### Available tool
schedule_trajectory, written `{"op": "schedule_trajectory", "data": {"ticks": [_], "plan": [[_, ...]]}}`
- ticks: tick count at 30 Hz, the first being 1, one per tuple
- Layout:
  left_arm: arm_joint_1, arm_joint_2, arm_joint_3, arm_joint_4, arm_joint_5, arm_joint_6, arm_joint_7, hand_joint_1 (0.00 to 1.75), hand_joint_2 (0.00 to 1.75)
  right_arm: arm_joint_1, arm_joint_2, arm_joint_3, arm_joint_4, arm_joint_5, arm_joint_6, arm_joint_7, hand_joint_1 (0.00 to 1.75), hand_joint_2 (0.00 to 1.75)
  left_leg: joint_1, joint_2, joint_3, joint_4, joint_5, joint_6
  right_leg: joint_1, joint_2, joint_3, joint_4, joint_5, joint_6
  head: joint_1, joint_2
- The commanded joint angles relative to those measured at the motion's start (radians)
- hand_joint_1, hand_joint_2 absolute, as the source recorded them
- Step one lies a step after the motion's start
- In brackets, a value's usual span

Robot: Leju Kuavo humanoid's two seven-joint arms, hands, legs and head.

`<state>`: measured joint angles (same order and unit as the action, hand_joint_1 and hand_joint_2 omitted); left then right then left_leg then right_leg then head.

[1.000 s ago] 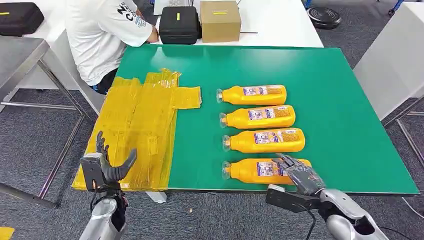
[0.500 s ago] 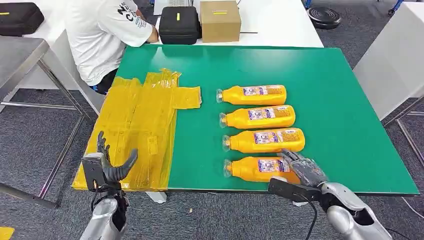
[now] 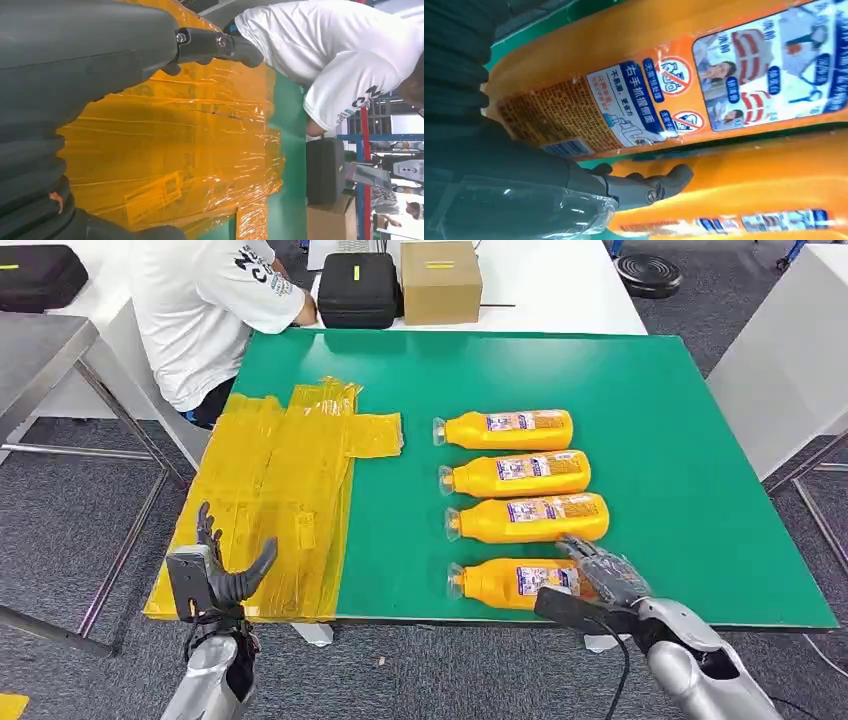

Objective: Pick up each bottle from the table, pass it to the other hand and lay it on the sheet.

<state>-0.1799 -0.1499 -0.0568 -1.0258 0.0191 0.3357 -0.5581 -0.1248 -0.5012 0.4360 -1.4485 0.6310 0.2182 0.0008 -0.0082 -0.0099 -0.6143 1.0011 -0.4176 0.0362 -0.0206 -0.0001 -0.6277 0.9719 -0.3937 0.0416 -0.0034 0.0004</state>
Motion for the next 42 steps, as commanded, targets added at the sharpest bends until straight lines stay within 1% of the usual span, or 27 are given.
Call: {"op": "schedule_trajectory", "data": {"ticks": [1,3,4,5,9,10,12,13,15,17,18,19,21,22,23,25,26,27,28,29,30,32,33,34,36,38,42], "plan": [[-0.047,-0.002,0.019,0.079,-0.001,0.000,0.007,0.00,1.75,-0.105,0.017,0.046,0.175,-0.024,0.048,-0.003,1.61,1.75,0.001,0.001,0.004,-0.001,-0.001,-0.002,0.001,0.001,0.005,-0.002,-0.001,-0.001,0.000,0.000],[-0.046,-0.001,0.019,0.079,0.000,0.000,0.007,0.00,1.75,-0.110,0.015,0.052,0.185,-0.024,0.052,-0.006,1.73,1.75,0.002,0.002,0.006,0.000,-0.002,-0.002,0.002,0.001,0.006,-0.002,-0.001,-0.002,0.000,0.000],[-0.042,0.000,0.019,0.077,0.000,0.000,0.007,0.00,1.75,-0.110,0.010,0.057,0.186,-0.024,0.055,-0.009,1.75,1.75,0.001,0.001,0.003,-0.001,-0.001,-0.001,0.001,0.000,0.003,-0.001,0.000,-0.001,0.000,0.000],[-0.042,0.000,0.019,0.077,0.000,0.000,0.007,0.00,1.75,-0.110,0.010,0.057,0.186,-0.024,0.055,-0.009,1.75,1.75,0.002,0.001,0.006,0.000,-0.002,-0.002,0.002,0.001,0.006,-0.002,-0.001,-0.002,0.000,0.000],[-0.040,0.002,0.021,0.080,0.001,0.002,0.007,0.00,1.75,-0.116,0.007,0.063,0.182,-0.024,0.057,-0.012,1.75,1.75,0.001,0.001,0.005,-0.001,-0.001,-0.001,0.001,0.000,0.005,-0.001,-0.001,-0.001,0.000,0.000],[-0.042,0.001,0.020,0.081,0.001,0.002,0.007,0.00,1.75,-0.126,0.008,0.064,0.183,-0.025,0.063,-0.013,1.75,1.75,0.002,0.001,0.009,0.000,-0.003,-0.003,0.002,0.000,0.009,-0.001,-0.002,-0.003,0.000,0.000],[-0.045,0.001,0.020,0.085,0.001,0.002,0.008,0.00,1.75,-0.141,0.010,0.066,0.195,-0.025,0.066,-0.012,1.75,1.75,0.001,0.001,0.005,0.000,-0.001,-0.002,0.001,0.000,0.005,-0.001,-0.001,-0.001,0.000,0.000],[-0.046,0.002,0.019,0.087,0.002,0.002,0.007,0.00,1.75,-0.149,0.014,0.068,0.202,-0.028,0.062,-0.017,1.75,1.75,0.002,0.001,0.008,0.000,-0.003,-0.003,0.002,0.001,0.008,-0.001,-0.002,-0.002,0.000,0.000],[-0.044,0.003,0.019,0.088,0.002,0.001,0.007,0.00,1.75,-0.150,0.016,0.067,0.198,-0.031,0.058,-0.022,1.75,1.75,0.002,0.002,0.007,0.000,-0.002,-0.002,0.002,0.001,0.007,-0.001,-0.001,-0.002,0.000,0.000],[-0.040,0.002,0.019,0.085,0.002,0.003,0.005,0.00,1.75,-0.148,0.023,0.064,0.185,-0.034,0.030,-0.044,1.75,1.75,0.003,0.003,0.011,0.001,-0.005,-0.004,0.004,0.002,0.012,-0.001,-0.004,-0.004,0.000,0.000],[-0.037,0.003,0.019,0.082,0.002,0.004,0.004,0.00,1.75,-0.150,0.029,0.064,0.179,-0.036,0.022,-0.052,1.75,1.75,0.002,0.003,0.008,0.000,-0.003,-0.003,0.003,0.002,0.008,-0.001,-0.002,-0.003,0.000,0.000],[-0.033,0.004,0.017,0.078,0.001,0.004,0.002,0.00,1.75,-0.142,0.033,0.061,0.160,-0.043,-0.007,-0.092,1.75,1.75,0.003,0.003,0.011,0.000,-0.004,-0.004,0.003,0.002,0.010,-0.001,-0.003,-0.003,0.000,0.000],[-0.030,0.004,0.017,0.077,0.001,0.003,-0.001,0.00,1.75,-0.124,0.047,0.049,0.135,-0.063,-0.026,-0.119,1.75,1.75,0.003,0.004,0.010,0.000,-0.004,-0.003,0.003,0.003,0.009,-0.001,-0.003,-0.003,0.000,0.000],[-0.026,0.002,0.018,0.075,0.002,0.006,-0.005,0.00,1.75,-0.117,0.058,0.045,0.118,-0.062,-0.055,-0.160,1.75,1.75,0.002,0.003,0.007,0.000,-0.002,-0.002,0.002,0.002,0.007,-0.001,-0.001,-0.002,0.000,0.000],[-0.023,0.002,0.018,0.074,0.002,0.006,-0.006,0.00,1.75,-0.117,0.068,0.049,0.115,-0.062,-0.055,-0.160,1.75,1.75,0.003,0.003,0.009,0.000,-0.003,-0.003,0.003,0.002,0.009,-0.001,-0.002,-0.003,0.000,0.000],[-0.024,0.000,0.018,0.075,0.000,0.006,-0.011,0.00,1.75,-0.123,0.106,0.046,0.116,-0.071,-0.093,-0.227,1.75,1.75,0.002,0.003,0.008,-0.001,-0.003,-0.003,0.003,0.002,0.008,-0.001,-0.002,-0.003,0.000,0.000],[-0.028,-0.002,0.019,0.080,-0.002,0.005,-0.014,0.00,1.75,-0.132,0.136,0.053,0.124,-0.062,-0.111,-0.270,1.75,1.75,0.001,0.003,0.005,-0.001,-0.002,-0.002,0.002,0.002,0.005,-0.001,-0.001,-0.002,0.000,0.000],[-0.031,-0.003,0.018,0.082,-0.002,0.004,-0.015,0.00,1.75,-0.129,0.157,0.047,0.126,-0.073,-0.115,-0.270,1.75,1.75,0.002,0.004,0.008,0.000,-0.003,-0.003,0.002,0.003,0.008,-0.001,-0.002,-0.003,0.000,0.000],[-0.034,-0.005,0.020,0.086,-0.005,0.008,-0.017,0.00,1.75,-0.122,0.194,0.036,0.127,-0.051,-0.154,-0.297,1.75,1.75,0.003,0.006,0.010,-0.001,-0.004,-0.003,0.003,0.005,0.009,-0.001,-0.002,-0.003,0.000,0.000],[-0.035,-0.007,0.020,0.088,-0.008,0.008,-0.017,0.00,1.75,-0.114,0.227,0.042,0.128,-0.048,-0.164,-0.321,1.75,1.75,0.002,0.005,0.007,-0.001,-0.002,-0.002,0.002,0.004,0.006,-0.001,-0.001,-0.002,0.000,0.000],[-0.036,-0.008,0.019,0.089,-0.009,0.007,-0.017,0.00,1.75,-0.108,0.242,0.041,0.126,-0.057,-0.170,-0.331,1.75,1.75,0.003,0.006,0.010,-0.001,-0.004,-0.004,0.004,0.005,0.010,-0.001,-0.002,-0.003,0.000,0.000],[-0.043,-0.014,0.021,0.098,-0.017,0.013,-0.019,0.00,1.75,-0.107,0.298,0.037,0.137,-0.049,-0.197,-0.381,1.75,1.75,0.002,0.003,0.005,-0.001,-0.001,-0.002,0.002,0.002,0.005,-0.001,-0.001,-0.002,0.000,0.000],[-0.045,-0.015,0.020,0.096,-0.019,0.010,-0.020,0.00,1.75,-0.118,0.327,0.032,0.142,-0.067,-0.204,-0.409,1.75,1.75,0.003,0.003,0.007,-0.001,-0.002,-0.003,0.003,0.003,0.007,-0.001,-0.002,-0.003,0.000,0.000],[-0.046,-0.018,0.019,0.093,-0.021,0.010,-0.018,0.00,1.75,-0.146,0.347,0.039,0.154,-0.064,-0.201,-0.403,1.75,1.75,0.003,0.004,0.009,0.000,-0.004,-0.004,0.004,0.003,0.008,0.000,-0.002,-0.003,0.000,0.000],[-0.047,-0.020,0.015,0.084,-0.026,0.010,-0.007,0.00,1.75,-0.181,0.367,0.038,0.171,-0.075,-0.201,-0.410,1.75,1.75,0.002,0.005,0.004,-0.001,-0.001,-0.002,0.002,0.004,0.003,0.000,0.000,-0.002,0.000,0.000],[-0.080,-0.027,0.018,0.110,-0.019,0.000,0.008,0.00,1.75,-0.234,0.413,0.020,0.215,-0.116,-0.184,-0.428,1.75,1.75,0.002,0.006,0.004,0.000,-0.002,-0.002,0.002,0.005,0.003,0.000,0.000,-0.002,0.000,0.000],[-0.088,-0.027,0.017,0.115,-0.019,0.002,0.011,0.00,1.75,-0.243,0.416,0.020,0.225,-0.117,-0.182,-0.428,1.75,1.75,0.001,0.003,0.003,0.000,0.000,-0.002,0.001,0.002,0.002,0.000,0.000,-0.001,0.000,0.000]]}}
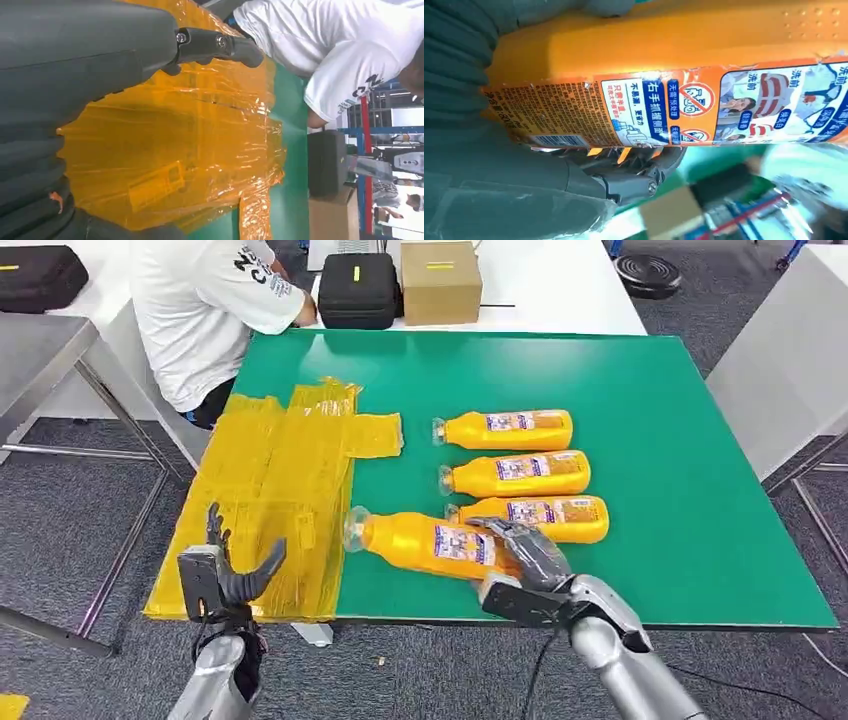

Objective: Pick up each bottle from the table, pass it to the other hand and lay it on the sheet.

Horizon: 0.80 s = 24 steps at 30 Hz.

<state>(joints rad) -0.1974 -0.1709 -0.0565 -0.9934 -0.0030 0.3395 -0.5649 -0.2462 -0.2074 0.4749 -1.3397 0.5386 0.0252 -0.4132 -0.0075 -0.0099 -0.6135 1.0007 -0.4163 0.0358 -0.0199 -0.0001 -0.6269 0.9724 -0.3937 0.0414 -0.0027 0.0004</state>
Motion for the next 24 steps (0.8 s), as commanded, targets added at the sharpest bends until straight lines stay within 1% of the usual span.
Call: {"op": "schedule_trajectory", "data": {"ticks": [1,3,4,5,6,7,8,10,11,13,14,16,17,18,20,21,22,24], "plan": [[-0.069,-0.006,0.017,0.084,0.003,-0.002,0.018,0.00,1.75,-0.118,0.120,-0.019,0.118,-0.024,0.010,-0.014,1.75,1.75,0.002,0.003,0.005,0.001,-0.003,-0.003,0.002,0.003,0.005,0.000,-0.001,-0.002,0.000,0.000],[-0.068,-0.006,0.017,0.084,0.003,-0.003,0.018,0.00,1.75,-0.116,0.119,-0.019,0.119,-0.024,0.010,-0.014,1.75,1.75,0.001,0.002,0.005,0.000,-0.002,-0.002,0.001,0.001,0.005,-0.001,-0.001,-0.002,0.000,0.000],[-0.070,-0.010,0.027,0.084,0.035,-0.039,0.021,0.00,1.75,-0.118,0.131,-0.030,0.125,-0.032,-0.007,-0.020,1.75,1.75,0.000,0.001,0.003,0.000,-0.001,-0.001,0.000,0.000,0.003,-0.001,-0.001,-0.001,0.000,0.000],[-0.071,-0.011,0.033,0.077,0.095,-0.126,0.031,0.00,1.75,-0.130,0.155,-0.038,0.161,-0.061,0.004,-0.023,1.75,1.75,0.002,0.002,0.005,0.001,-0.003,-0.002,0.002,0.001,0.005,0.000,-0.002,-0.002,0.000,0.000],[-0.071,-0.011,0.035,0.073,0.135,-0.186,0.043,0.00,1.75,-0.139,0.167,-0.040,0.189,-0.061,-0.005,-0.024,1.75,1.75,0.001,0.002,0.004,0.000,-0.002,-0.001,0.001,0.002,0.004,0.000,-0.001,-0.002,-0.001,0.000],[-0.066,-0.002,0.029,0.061,0.217,-0.322,0.066,0.00,1.75,-0.158,0.198,-0.046,0.259,-0.069,-0.011,-0.032,1.75,1.75,0.002,0.003,0.006,0.001,-0.003,-0.002,0.002,0.002,0.006,0.000,-0.002,-0.002,0.000,0.000],[-0.057,0.011,0.018,0.042,0.287,-0.436,0.086,0.00,1.75,-0.177,0.229,-0.053,0.335,-0.075,-0.034,-0.061,1.75,1.75,0.001,0.004,0.006,0.001,-0.003,-0.002,0.002,0.003,0.006,-0.001,-0.002,-0.002,0.000,0.000],[-0.036,0.039,-0.008,-0.009,0.354,-0.556,0.108,0.00,1.75,-0.193,0.260,-0.063,0.414,-0.090,-0.044,-0.087,1.75,1.75,0.001,0.004,0.003,0.000,-0.001,-0.001,0.001,0.004,0.003,-0.001,0.000,-0.002,0.000,0.000],[-0.010,0.054,-0.021,-0.051,0.397,-0.626,0.133,0.00,1.75,-0.177,0.268,-0.071,0.422,-0.097,-0.047,-0.097,1.75,1.75,0.002,0.007,0.006,0.000,-0.003,-0.003,0.002,0.006,0.005,-0.001,-0.001,-0.002,-0.001,0.000],[0.040,0.070,-0.035,-0.120,0.446,-0.698,0.159,0.00,1.75,-0.137,0.270,-0.090,0.405,-0.094,-0.053,-0.108,1.75,1.75,0.001,0.004,0.004,-0.001,-0.001,-0.002,0.001,0.003,0.004,-0.001,-0.001,-0.002,0.000,0.000],[0.051,0.071,-0.038,-0.138,0.452,-0.711,0.160,0.00,1.75,-0.132,0.273,-0.097,0.404,-0.093,-0.052,-0.108,1.75,1.75,0.002,0.005,0.006,-0.001,-0.003,-0.003,0.002,0.004,0.006,-0.001,-0.001,-0.003,0.000,0.000],[0.063,0.070,-0.040,-0.166,0.469,-0.748,0.169,0.00,1.75,-0.136,0.279,-0.108,0.407,-0.090,-0.044,-0.110,1.75,1.75,0.001,0.003,0.004,-0.001,-0.002,-0.002,0.001,0.002,0.003,-0.001,-0.001,-0.001,0.000,0.000],[0.068,0.067,-0.036,-0.177,0.486,-0.775,0.177,0.00,1.75,-0.134,0.282,-0.115,0.400,-0.084,-0.042,-0.110,1.75,1.75,0.002,0.004,0.006,0.000,-0.003,-0.002,0.002,0.004,0.005,0.000,-0.002,-0.002,-0.001,0.000],[0.067,0.067,-0.035,-0.179,0.493,-0.787,0.182,0.00,1.75,-0.131,0.282,-0.118,0.395,-0.082,-0.040,-0.109,1.75,1.75,0.002,0.004,0.005,0.000,-0.002,-0.002,0.002,0.003,0.004,-0.001,-0.001,-0.002,0.000,0.000],[0.062,0.063,-0.028,-0.172,0.517,-0.817,0.191,0.00,1.75,-0.115,0.277,-0.126,0.368,-0.070,-0.034,-0.103,1.75,1.75,0.003,0.004,0.008,0.001,-0.005,-0.003,0.003,0.002,0.007,0.000,-0.003,-0.003,0.000,0.000],[0.061,0.063,-0.027,-0.171,0.517,-0.817,0.192,0.00,1.75,-0.114,0.277,-0.127,0.366,-0.068,-0.034,-0.103,1.75,1.75,0.002,0.002,0.005,0.000,-0.003,-0.002,0.002,0.001,0.005,-0.001,-0.002,-0.002,0.000,0.000],[0.053,0.060,-0.024,-0.158,0.518,-0.815,0.194,0.00,1.75,-0.108,0.276,-0.127,0.354,-0.061,-0.026,-0.098,1.75,1.75,0.003,0.002,0.008,0.000,-0.004,-0.003,0.003,0.001,0.008,0.000,-0.003,-0.002,0.000,0.000],[0.036,0.057,-0.020,-0.147,0.515,-0.809,0.195,0.00,1.75,-0.107,0.281,-0.127,0.339,-0.051,-0.014,-0.088,1.75,1.75,0.001,0.000,0.002,0.000,-0.001,-0.001,0.001,0.000,0.002,-0.001,-0.001,-0.001,0.000,0.000]]}}
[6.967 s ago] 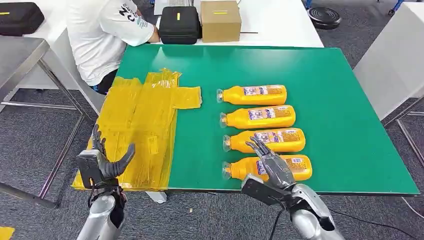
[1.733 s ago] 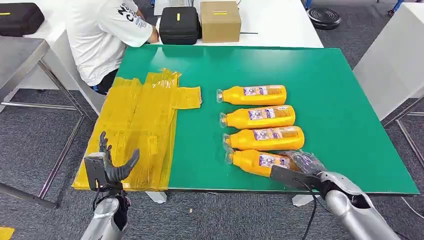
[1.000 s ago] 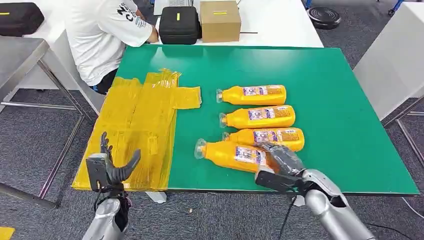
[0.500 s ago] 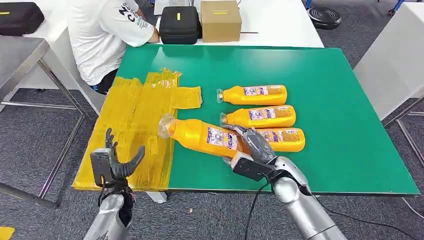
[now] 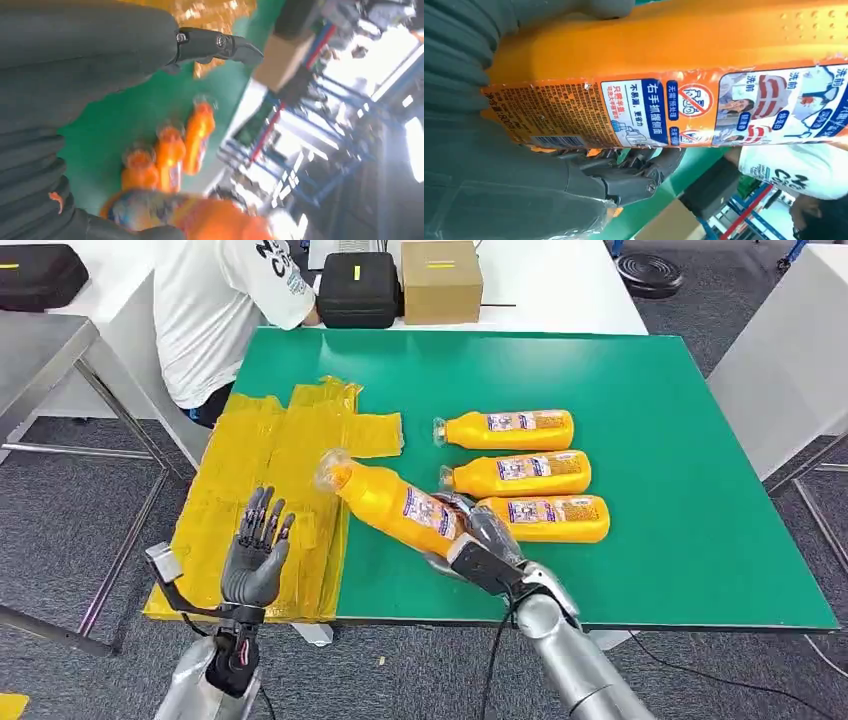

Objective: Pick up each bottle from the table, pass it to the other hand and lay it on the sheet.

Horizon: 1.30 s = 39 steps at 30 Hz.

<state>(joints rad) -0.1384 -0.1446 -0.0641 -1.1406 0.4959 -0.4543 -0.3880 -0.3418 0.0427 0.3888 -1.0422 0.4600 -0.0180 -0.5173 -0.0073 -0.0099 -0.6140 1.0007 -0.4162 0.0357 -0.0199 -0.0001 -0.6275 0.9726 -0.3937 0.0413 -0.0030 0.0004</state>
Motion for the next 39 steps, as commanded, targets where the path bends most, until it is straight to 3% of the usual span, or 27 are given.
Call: {"op": "schedule_trajectory", "data": {"ticks": [1,22,39], "plan": [[-0.029,0.029,-0.013,0.006,0.010,-0.010,0.019,0.00,1.75,-0.010,0.034,-0.043,0.034,0.032,0.037,0.024,1.75,1.75,0.002,0.001,0.005,0.000,-0.003,-0.002,0.002,0.001,0.006,0.000,-0.002,-0.002,0.000,0.000],[-0.046,0.008,-0.041,0.064,-0.095,0.058,-0.002,0.00,1.75,-0.040,0.095,0.088,0.146,0.066,0.084,0.013,1.75,1.75,0.001,0.001,0.003,-0.001,-0.001,-0.001,0.001,0.001,0.003,-0.001,-0.001,-0.001,0.000,0.000],[-0.015,0.029,-0.027,0.019,-0.016,-0.015,0.019,0.00,1.75,-0.069,0.064,0.092,0.275,0.076,0.062,0.033,1.75,1.75,0.001,0.001,0.004,0.000,-0.001,-0.002,0.001,0.000,0.004,-0.001,-0.001,-0.001,0.000,0.000]]}}
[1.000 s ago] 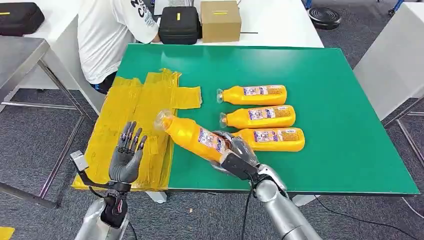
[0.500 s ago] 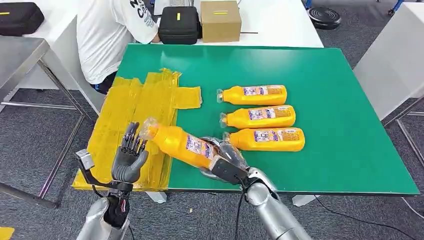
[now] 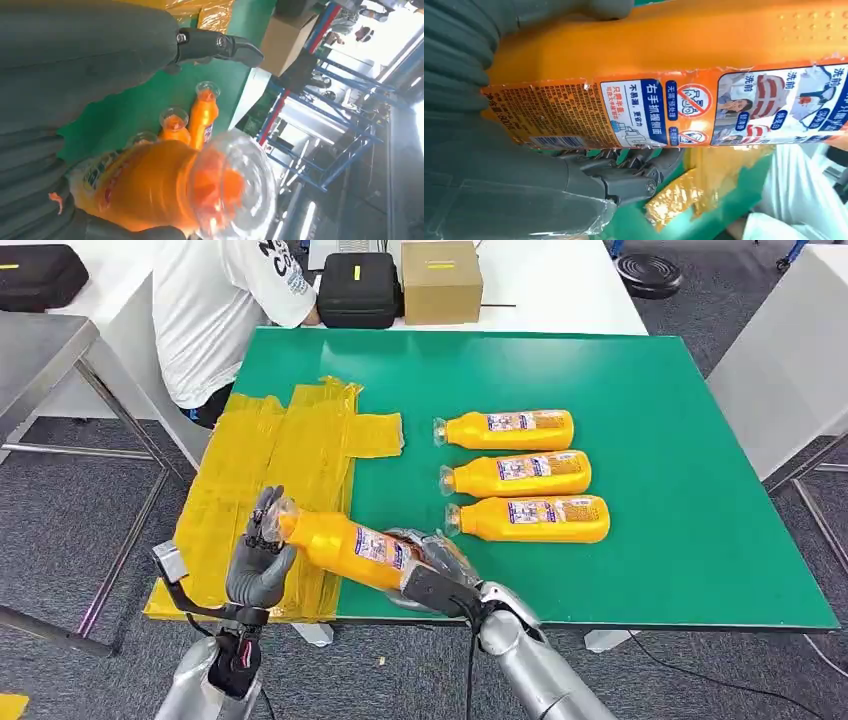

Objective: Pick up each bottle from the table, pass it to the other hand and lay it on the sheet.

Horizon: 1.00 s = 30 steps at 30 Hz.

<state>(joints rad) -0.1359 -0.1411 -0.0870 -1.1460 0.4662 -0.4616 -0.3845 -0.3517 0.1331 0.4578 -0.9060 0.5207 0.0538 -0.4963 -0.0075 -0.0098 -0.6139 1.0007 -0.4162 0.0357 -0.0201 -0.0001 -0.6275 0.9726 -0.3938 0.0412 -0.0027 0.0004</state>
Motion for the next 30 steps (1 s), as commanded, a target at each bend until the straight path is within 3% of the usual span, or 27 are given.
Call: {"op": "schedule_trajectory", "data": {"ticks": [1,15,30], "plan": [[-0.017,0.026,-0.004,0.024,0.014,-0.007,0.016,0.00,1.75,-0.059,-0.026,0.023,0.139,0.015,-0.010,0.012,1.75,1.75,0.002,0.001,0.005,0.000,-0.002,-0.002,0.002,0.000,0.006,-0.001,-0.002,-0.002,0.000,0.000],[-0.059,0.030,-0.085,0.108,-0.048,0.016,0.026,0.00,1.75,-0.097,0.008,0.056,0.101,0.035,-0.014,0.026,1.75,1.75,0.001,0.001,0.003,0.000,-0.001,-0.001,0.001,0.001,0.003,0.000,-0.001,-0.001,0.000,0.000],[-0.081,0.032,-0.084,0.154,-0.042,0.029,0.018,0.00,1.75,-0.125,0.024,0.140,0.127,0.048,0.011,0.027,1.75,1.75,0.001,0.001,0.004,0.000,-0.002,-0.002,0.001,0.000,0.004,0.000,-0.001,-0.002,0.000,0.000]]}}
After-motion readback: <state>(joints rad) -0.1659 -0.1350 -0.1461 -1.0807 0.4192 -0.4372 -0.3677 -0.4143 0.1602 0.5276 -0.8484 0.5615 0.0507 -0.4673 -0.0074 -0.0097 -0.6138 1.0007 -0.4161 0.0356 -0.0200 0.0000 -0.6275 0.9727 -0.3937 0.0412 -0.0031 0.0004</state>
